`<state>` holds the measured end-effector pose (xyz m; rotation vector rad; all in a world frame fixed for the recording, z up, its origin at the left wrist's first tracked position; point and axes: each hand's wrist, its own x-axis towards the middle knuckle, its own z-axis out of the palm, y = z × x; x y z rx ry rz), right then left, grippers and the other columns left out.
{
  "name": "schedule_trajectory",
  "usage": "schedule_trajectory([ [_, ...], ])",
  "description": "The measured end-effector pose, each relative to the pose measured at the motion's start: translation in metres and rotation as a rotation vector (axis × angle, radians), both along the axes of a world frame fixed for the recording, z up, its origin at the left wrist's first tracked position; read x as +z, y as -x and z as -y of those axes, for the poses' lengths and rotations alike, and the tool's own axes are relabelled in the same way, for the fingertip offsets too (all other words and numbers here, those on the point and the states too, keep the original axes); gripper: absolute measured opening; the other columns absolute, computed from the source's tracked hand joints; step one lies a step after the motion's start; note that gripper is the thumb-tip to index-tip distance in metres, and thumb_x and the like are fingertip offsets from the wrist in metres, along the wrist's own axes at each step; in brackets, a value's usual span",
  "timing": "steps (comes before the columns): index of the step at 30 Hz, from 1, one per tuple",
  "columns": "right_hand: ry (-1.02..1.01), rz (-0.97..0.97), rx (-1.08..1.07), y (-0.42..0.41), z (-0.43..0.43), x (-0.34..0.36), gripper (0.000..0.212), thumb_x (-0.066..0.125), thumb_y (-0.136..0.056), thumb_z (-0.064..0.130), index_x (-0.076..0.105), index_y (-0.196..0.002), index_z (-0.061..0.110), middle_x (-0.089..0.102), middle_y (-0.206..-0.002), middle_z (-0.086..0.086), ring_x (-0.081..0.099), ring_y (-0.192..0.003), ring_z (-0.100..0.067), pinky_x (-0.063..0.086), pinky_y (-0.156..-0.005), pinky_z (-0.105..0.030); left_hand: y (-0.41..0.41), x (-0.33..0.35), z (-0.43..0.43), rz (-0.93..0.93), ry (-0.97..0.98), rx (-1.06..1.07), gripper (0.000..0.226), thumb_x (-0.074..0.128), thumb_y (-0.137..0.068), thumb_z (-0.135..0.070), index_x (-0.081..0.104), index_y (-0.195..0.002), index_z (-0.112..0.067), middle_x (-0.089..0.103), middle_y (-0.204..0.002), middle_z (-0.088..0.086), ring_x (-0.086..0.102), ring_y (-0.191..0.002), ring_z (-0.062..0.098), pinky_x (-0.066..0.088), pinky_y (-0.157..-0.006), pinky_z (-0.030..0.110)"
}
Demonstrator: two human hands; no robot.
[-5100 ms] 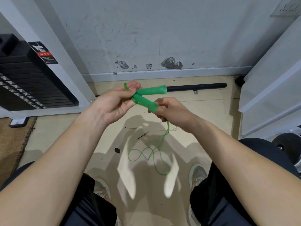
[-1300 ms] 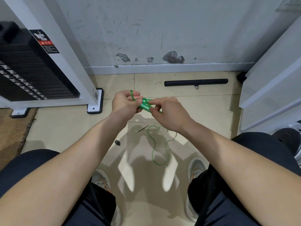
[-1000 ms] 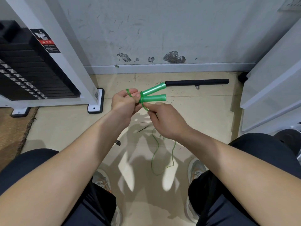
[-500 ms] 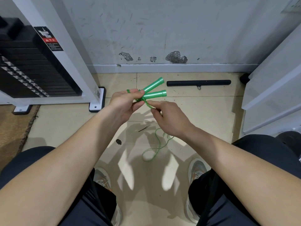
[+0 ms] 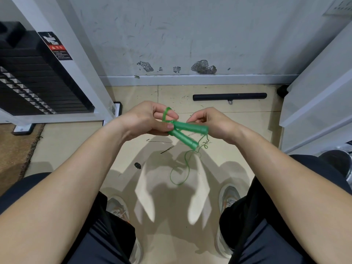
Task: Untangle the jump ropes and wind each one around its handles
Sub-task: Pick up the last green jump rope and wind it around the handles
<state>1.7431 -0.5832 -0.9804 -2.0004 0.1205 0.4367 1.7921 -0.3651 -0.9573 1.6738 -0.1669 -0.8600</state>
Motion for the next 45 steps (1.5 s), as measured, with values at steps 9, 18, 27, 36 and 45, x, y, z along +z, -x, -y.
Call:
schedule_trajectory([
  [9, -0.062, -0.079, -0.046, 0.003, -0.011, -0.001, 0.016, 0.066, -0.094, 0.014, 0.078, -0.091, 0.004, 0.062, -0.065, 0.005, 0.045, -0.052, -0.011, 0.039, -0.052, -0.022, 0.005, -0.027, 0.015, 0.491, -0.462, -0.107, 0.030, 0.086, -0.074, -0.006, 0.071, -0.098, -0.015, 0.069, -0.090, -0.004, 0.061, -0.072, 0.006, 0.047, -0.061, 0.009],
  [18, 0.015, 0.017, -0.171, 0.004, -0.021, -0.012, 0.016, 0.064, -0.090, 0.009, 0.080, -0.089, 0.014, 0.070, -0.074, 0.010, 0.054, -0.062, -0.003, 0.045, -0.060, -0.018, 0.006, -0.043, 0.023, 0.214, -0.263, 0.159, 0.030, 0.076, -0.084, 0.002, 0.062, -0.110, -0.004, 0.062, -0.098, 0.005, 0.070, -0.079, 0.021, 0.062, -0.068, 0.027],
  [27, 0.046, 0.073, -0.153, 0.007, -0.022, -0.012, 0.015, 0.066, -0.092, 0.015, 0.080, -0.088, 0.019, 0.073, -0.083, -0.010, 0.056, -0.067, -0.010, 0.049, -0.070, -0.028, 0.009, -0.045, 0.026, 0.116, -0.173, 0.156, 0.024, 0.074, -0.085, 0.002, 0.067, -0.107, -0.003, 0.072, -0.098, 0.016, 0.074, -0.085, 0.027, 0.063, -0.076, 0.035],
  [36, 0.012, 0.061, -0.187, 0.014, -0.031, -0.008, 0.017, 0.053, -0.097, 0.020, 0.070, -0.100, 0.022, 0.070, -0.074, 0.001, 0.054, -0.046, -0.010, 0.045, -0.047, -0.023, 0.005, -0.045, 0.024, 0.256, -0.169, 0.442, 0.022, 0.076, -0.084, -0.003, 0.067, -0.100, -0.014, 0.072, -0.098, 0.002, 0.071, -0.086, 0.020, 0.062, -0.074, 0.030],
  [45, 0.216, 0.313, -0.125, 0.018, -0.036, -0.020, 0.010, 0.065, -0.093, 0.023, 0.070, -0.084, 0.023, 0.065, -0.070, 0.010, 0.058, -0.072, -0.008, 0.044, -0.066, -0.017, 0.008, -0.038, 0.026, -0.231, 0.204, 0.567, 0.022, 0.065, -0.092, 0.002, 0.063, -0.115, 0.002, 0.066, -0.105, 0.013, 0.071, -0.087, 0.025, 0.062, -0.077, 0.028],
])
